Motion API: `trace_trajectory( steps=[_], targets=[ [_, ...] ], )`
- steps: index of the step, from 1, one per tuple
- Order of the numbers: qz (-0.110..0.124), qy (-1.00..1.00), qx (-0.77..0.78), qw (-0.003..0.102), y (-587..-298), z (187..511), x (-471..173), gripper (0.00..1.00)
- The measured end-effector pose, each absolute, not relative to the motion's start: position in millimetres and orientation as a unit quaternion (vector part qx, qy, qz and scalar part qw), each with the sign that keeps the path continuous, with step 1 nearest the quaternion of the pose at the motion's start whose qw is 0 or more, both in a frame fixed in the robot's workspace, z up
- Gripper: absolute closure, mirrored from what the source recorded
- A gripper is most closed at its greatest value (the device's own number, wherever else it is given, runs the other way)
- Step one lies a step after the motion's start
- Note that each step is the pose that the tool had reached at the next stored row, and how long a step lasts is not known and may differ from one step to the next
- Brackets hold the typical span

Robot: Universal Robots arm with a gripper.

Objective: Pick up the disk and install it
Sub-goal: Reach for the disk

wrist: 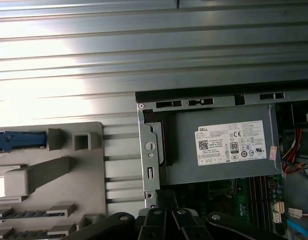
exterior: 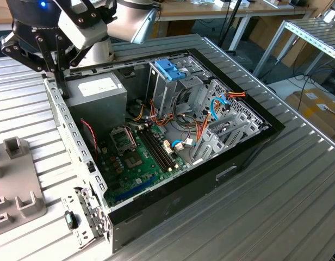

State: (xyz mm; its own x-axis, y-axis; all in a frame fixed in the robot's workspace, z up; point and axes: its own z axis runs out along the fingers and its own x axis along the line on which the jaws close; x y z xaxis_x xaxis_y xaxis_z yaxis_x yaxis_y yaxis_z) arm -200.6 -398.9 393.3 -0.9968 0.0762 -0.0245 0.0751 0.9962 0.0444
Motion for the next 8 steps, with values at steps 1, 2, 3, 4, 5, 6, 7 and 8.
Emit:
trace_trajectory(
  steps=[1, 2, 3, 4, 5, 6, 7, 8],
  targets=[
    [0.022, 0.999, 0.038, 0.013, -398.9, 393.3, -202.0, 0.89],
    [0.022, 0.999, 0.038, 0.013, -398.9, 393.3, -202.9, 0.89],
    [0.022, 0.999, 0.038, 0.013, -398.9, 393.3, -204.2, 0.89],
    [0.022, 0.999, 0.038, 0.013, -398.9, 393.3, -205.1, 0.89],
    [0.022, 0.999, 0.038, 0.013, -398.9, 393.3, -206.1, 0.89],
    [0.022, 0.999, 0.038, 0.013, -398.9, 393.3, -207.8, 0.89],
    [0.022, 0.999, 0.038, 0.013, -398.9, 393.3, -208.7, 0.89],
    [0.022, 0.999, 0.038, 0.013, -398.9, 393.3, -209.5, 0.89]
  ],
)
